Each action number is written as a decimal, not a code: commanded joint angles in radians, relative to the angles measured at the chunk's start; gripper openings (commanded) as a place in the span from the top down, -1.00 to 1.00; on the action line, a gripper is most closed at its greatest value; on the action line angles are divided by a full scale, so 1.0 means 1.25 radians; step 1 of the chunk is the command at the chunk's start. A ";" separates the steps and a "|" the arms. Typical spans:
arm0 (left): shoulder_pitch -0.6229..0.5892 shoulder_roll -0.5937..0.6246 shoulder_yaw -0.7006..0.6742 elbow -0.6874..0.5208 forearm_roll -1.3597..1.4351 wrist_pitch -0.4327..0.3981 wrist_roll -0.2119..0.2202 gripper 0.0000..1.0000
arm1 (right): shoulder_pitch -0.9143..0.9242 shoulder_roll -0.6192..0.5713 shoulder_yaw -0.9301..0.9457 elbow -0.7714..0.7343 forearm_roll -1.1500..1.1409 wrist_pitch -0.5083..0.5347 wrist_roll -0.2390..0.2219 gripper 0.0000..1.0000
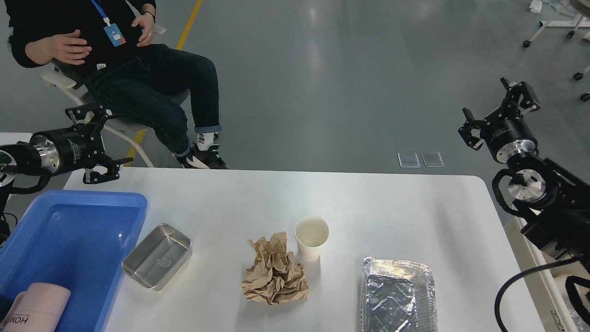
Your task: Tidy desktop
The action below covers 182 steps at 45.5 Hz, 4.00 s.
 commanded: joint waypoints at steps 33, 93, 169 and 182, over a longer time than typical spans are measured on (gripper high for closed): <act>-0.018 -0.075 0.005 0.000 0.002 0.053 -0.466 -0.95 | -0.005 0.003 -0.010 0.001 0.001 -0.003 0.000 -1.00; -0.535 0.356 1.008 -0.013 -0.017 0.007 -0.613 -0.95 | -0.016 -0.004 -0.012 0.022 0.000 -0.021 0.000 -1.00; -0.431 0.908 1.001 -0.412 0.188 -0.299 -0.525 -0.74 | -0.031 -0.019 -0.011 0.022 0.000 -0.016 0.000 -1.00; -0.414 0.844 1.002 -0.412 0.188 -0.300 -0.524 -0.79 | -0.034 -0.018 -0.011 0.023 0.000 -0.016 0.001 -1.00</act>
